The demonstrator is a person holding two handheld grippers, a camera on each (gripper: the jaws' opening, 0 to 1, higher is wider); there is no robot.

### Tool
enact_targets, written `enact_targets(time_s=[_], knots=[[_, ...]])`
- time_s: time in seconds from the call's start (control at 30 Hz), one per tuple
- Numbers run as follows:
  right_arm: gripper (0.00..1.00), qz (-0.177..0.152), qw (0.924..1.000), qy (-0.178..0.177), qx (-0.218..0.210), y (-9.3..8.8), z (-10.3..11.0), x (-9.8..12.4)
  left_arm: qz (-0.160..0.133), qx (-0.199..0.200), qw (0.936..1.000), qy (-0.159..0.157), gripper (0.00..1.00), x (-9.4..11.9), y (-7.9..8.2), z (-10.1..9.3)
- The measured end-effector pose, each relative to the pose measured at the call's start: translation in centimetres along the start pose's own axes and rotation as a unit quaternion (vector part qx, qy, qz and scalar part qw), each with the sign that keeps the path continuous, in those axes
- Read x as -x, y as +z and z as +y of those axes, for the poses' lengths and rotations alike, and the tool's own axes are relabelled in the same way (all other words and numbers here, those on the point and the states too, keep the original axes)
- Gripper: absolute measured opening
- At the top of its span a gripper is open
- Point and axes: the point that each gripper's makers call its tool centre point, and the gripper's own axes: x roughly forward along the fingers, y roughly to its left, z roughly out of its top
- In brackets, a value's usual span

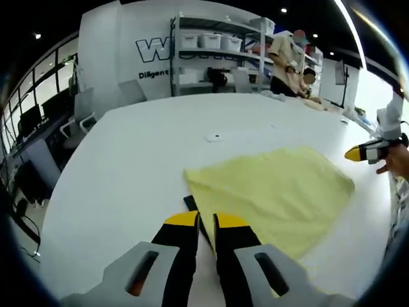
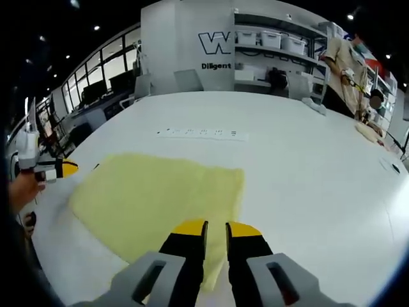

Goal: Fold the garment on the visible template until the final outline fits inside the template.

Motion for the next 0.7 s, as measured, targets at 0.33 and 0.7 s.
enact_targets(time_s=[0.33, 0.7], knots=[[0.08, 0.004, 1.0, 0.001, 0.002, -1.6, 0.7, 1.6, 0.009, 0.002, 1.0, -0.003, 0.07, 2.2, -2.1, -0.6], [0.1, 0.009, 0.9999, 0.006, 0.006, -3.6, 1.9, 3.4, 0.016, 0.005, 0.9998, -0.008, 0.09, 4.0, -4.0, -1.4]])
